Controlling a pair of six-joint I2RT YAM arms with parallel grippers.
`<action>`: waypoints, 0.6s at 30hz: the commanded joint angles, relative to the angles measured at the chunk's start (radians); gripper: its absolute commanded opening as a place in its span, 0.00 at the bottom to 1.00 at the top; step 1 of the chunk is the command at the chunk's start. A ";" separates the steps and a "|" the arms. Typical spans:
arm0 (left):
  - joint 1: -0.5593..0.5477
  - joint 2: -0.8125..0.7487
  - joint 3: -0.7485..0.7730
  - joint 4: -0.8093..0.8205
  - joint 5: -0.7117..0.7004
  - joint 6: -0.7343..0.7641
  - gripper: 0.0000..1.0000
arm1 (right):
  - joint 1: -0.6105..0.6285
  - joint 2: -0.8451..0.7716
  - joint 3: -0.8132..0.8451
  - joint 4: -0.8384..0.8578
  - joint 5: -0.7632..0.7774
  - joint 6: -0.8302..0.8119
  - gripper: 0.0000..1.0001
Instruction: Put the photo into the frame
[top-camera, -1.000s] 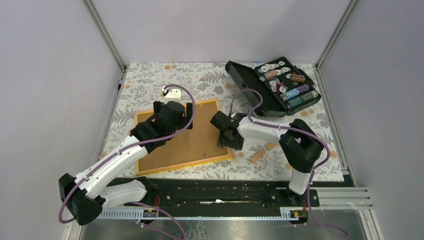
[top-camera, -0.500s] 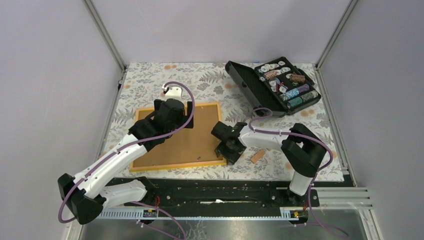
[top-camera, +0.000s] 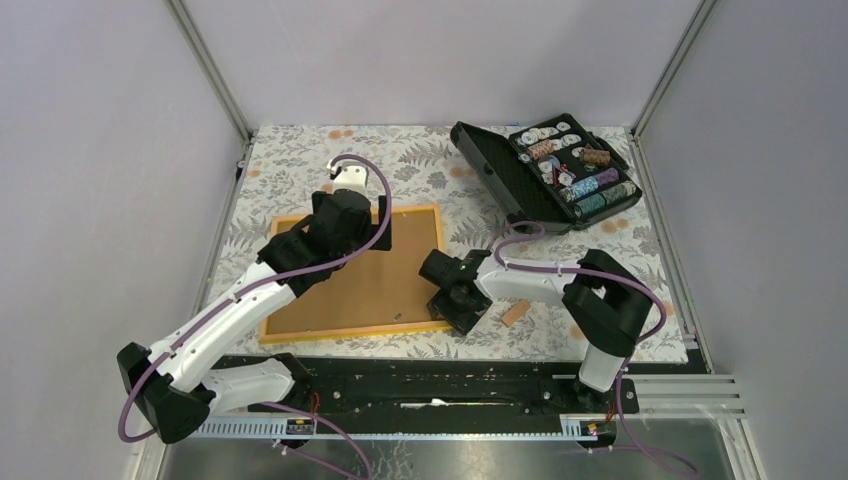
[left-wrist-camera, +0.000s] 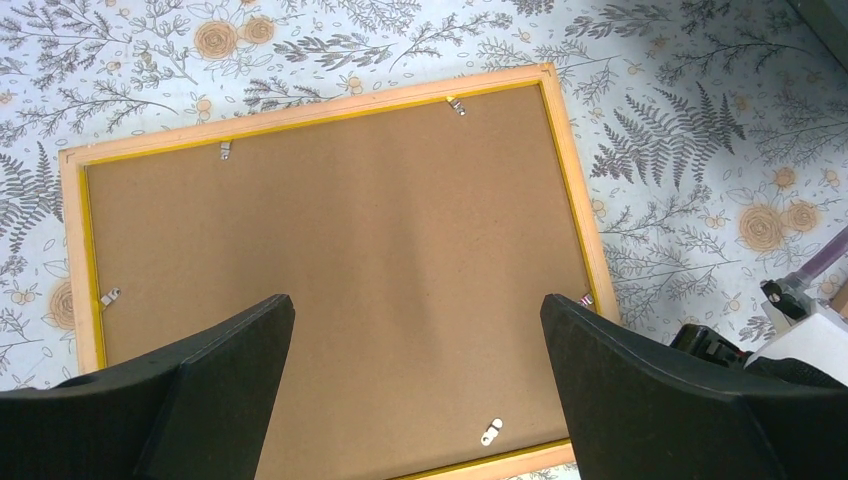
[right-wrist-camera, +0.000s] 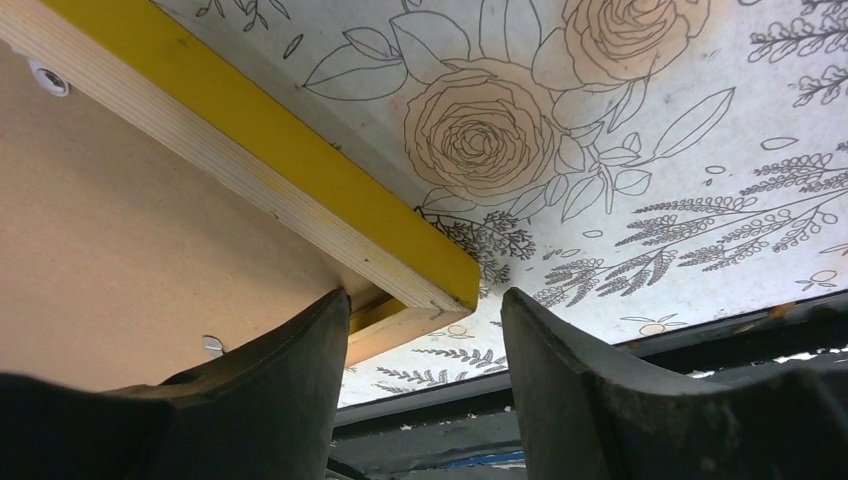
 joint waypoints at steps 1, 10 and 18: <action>0.001 -0.013 -0.017 0.047 -0.028 0.006 0.99 | 0.019 -0.002 -0.035 -0.026 0.001 0.074 0.62; -0.002 -0.026 -0.056 0.069 -0.043 0.008 0.99 | 0.017 -0.028 -0.054 0.029 0.217 0.176 0.47; -0.004 -0.040 -0.075 0.079 -0.072 0.017 0.99 | -0.056 0.046 0.016 0.041 0.443 0.021 0.14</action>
